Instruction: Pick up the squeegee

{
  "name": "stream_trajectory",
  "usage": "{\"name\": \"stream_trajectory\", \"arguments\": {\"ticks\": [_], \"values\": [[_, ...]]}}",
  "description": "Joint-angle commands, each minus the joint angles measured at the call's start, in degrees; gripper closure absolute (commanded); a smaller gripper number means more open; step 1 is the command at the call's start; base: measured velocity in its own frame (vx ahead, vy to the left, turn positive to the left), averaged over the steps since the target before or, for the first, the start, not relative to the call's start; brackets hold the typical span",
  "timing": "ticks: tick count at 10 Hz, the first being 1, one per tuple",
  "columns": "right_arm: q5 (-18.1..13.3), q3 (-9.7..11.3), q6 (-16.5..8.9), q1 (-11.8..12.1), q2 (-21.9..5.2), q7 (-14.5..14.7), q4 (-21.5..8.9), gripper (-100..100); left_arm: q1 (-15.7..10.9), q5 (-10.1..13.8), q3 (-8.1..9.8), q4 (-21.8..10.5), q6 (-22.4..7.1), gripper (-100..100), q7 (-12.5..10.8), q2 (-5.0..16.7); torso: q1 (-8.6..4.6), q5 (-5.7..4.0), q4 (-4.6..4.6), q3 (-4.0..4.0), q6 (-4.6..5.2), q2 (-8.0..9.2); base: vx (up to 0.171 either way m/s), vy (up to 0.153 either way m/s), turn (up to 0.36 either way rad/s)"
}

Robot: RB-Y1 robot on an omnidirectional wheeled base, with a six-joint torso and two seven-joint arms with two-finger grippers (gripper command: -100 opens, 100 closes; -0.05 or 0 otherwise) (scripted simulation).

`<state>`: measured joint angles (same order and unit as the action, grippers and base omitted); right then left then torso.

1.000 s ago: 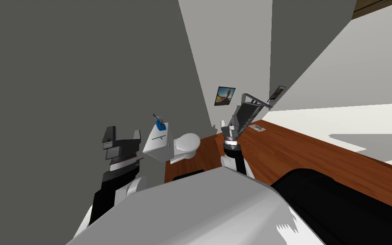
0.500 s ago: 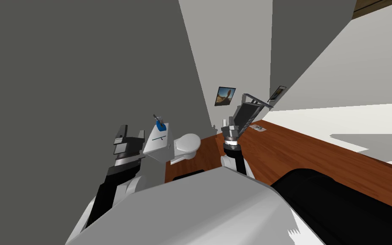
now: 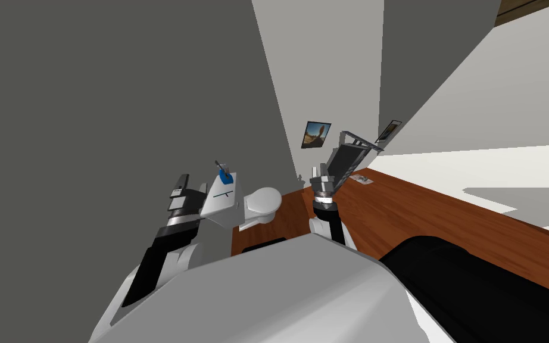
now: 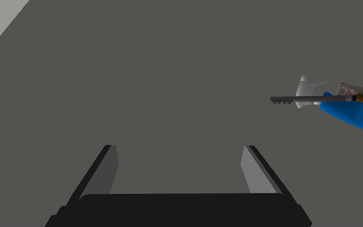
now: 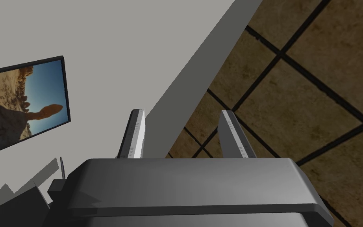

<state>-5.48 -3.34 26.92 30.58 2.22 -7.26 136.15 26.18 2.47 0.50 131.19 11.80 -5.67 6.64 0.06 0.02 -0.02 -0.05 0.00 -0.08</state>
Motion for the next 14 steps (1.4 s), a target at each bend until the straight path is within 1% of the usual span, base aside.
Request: {"name": "stream_trajectory", "arguments": {"ticks": [1, 2, 3, 4, 5, 6, 7, 8, 9, 10, 11, 12, 13, 14], "values": [[0.00, 0.00, 0.00, 0.00, 0.00, 0.00, 0.00, 0, -0.51, -0.01, 0.08, -0.07, -2.00, -100, -0.08, 0.30, 0.00, 0.00, 0.00, 0.00, 0.00, 0.00, 0.019, 0.013, -0.001], [0.00, 0.00, 0.00, 0.00, 0.00, 0.00, 0.00, 0, -1.12, -0.05, 0.12, -0.25, -3.97, -100, -0.18, 0.73, -0.01, 0.00, 0.00, 0.00, 0.00, 0.00, 0.020, 0.016, 0.000], [0.00, 0.00, 0.00, 0.00, 0.00, 0.00, 0.00, 0, -1.12, -0.05, 0.12, -0.25, -4.30, -100, -0.18, 0.73, 0.01, 0.00, 0.00, 0.00, 0.00, 0.00, 0.016, 0.010, -0.001], [0.00, 0.00, 0.00, 0.00, 0.00, 0.00, 0.00, 0, -1.75, -0.08, 0.16, -0.47, -6.48, -100, -0.28, 1.13, -0.02, 0.00, 0.00, 0.01, 0.00, 0.01, 0.019, 0.007, 0.001], [0.00, 0.00, 0.00, 0.00, 0.00, 0.00, 0.00, 0, -1.75, -0.08, 0.16, -0.47, -6.69, -100, -0.28, 1.13, -0.03, -0.01, 0.00, 0.00, 0.00, 0.00, 0.017, 0.008, 0.000], [0.00, 0.00, 0.00, 0.00, 0.00, 0.00, 0.00, 0, -2.38, -0.11, 0.21, -0.70, -8.98, -100, -0.38, 1.48, -0.03, -0.01, 0.00, 0.00, 0.00, 0.01, 0.024, 0.010, 0.001], [0.00, 0.00, 0.00, 0.00, 0.00, 0.00, 0.00, 0, -3.02, -0.14, 0.26, -0.97, -10.46, -100, -0.47, 1.79, -0.02, 0.00, 0.00, -0.01, 0.00, -0.02, 0.036, 0.020, 0.000], [0.00, 0.00, 0.00, 0.00, 0.00, 0.00, 0.00, 0, -3.02, -0.14, 0.26, -0.97, -11.70, -100, -0.47, 1.79, 0.01, 0.00, -0.01, -0.03, 0.00, -0.05, 0.023, 0.015, 0.000], [0.00, 0.00, 0.00, 0.00, 0.00, 0.00, 0.00, 0, -3.65, -0.16, 0.31, -1.25, -13.80, -100, -0.57, 2.05, 0.00, 0.00, -0.01, -0.02, 0.00, -0.02, 0.020, 0.012, 0.001], [0.00, 0.00, 0.00, 0.00, 0.00, 0.00, 0.00, 0, -3.65, -0.16, 0.31, -1.25, -14.29, -100, -0.57, 2.05, -0.01, 0.00, -0.01, -0.01, 0.00, -0.01, 0.018, 0.009, 0.000], [0.00, 0.00, 0.00, 0.00, 0.00, 0.00, 0.00, 0, -4.28, -0.19, 0.35, -1.57, -16.27, -100, -0.66, 2.27, -0.03, 0.00, 0.00, 0.00, 0.00, 0.00, 0.024, 0.009, 0.001], [0.00, 0.00, 0.00, 0.00, 0.00, 0.00, 0.00, 0, -4.28, -0.19, 0.35, -1.57, -16.92, -100, -0.66, 2.27, -0.03, -0.01, 0.00, -0.01, 0.00, -0.01, 0.021, 0.009, 0.000], [0.00, 0.00, 0.00, 0.00, 0.00, 0.00, 0.00, 0, -4.90, -0.21, 0.40, -1.91, -18.87, -100, -0.75, 2.43, -0.03, 0.00, 0.00, 0.00, 0.00, 0.00, 0.027, 0.014, 0.001], [0.00, 0.00, 0.00, 0.00, 0.00, 0.00, 0.00, 0, -4.90, -0.21, 0.40, -1.91, -19.58, -100, -0.75, 2.43, -0.01, 0.00, 0.00, -0.01, 0.00, -0.02, 0.022, 0.013, 0.001]]}}
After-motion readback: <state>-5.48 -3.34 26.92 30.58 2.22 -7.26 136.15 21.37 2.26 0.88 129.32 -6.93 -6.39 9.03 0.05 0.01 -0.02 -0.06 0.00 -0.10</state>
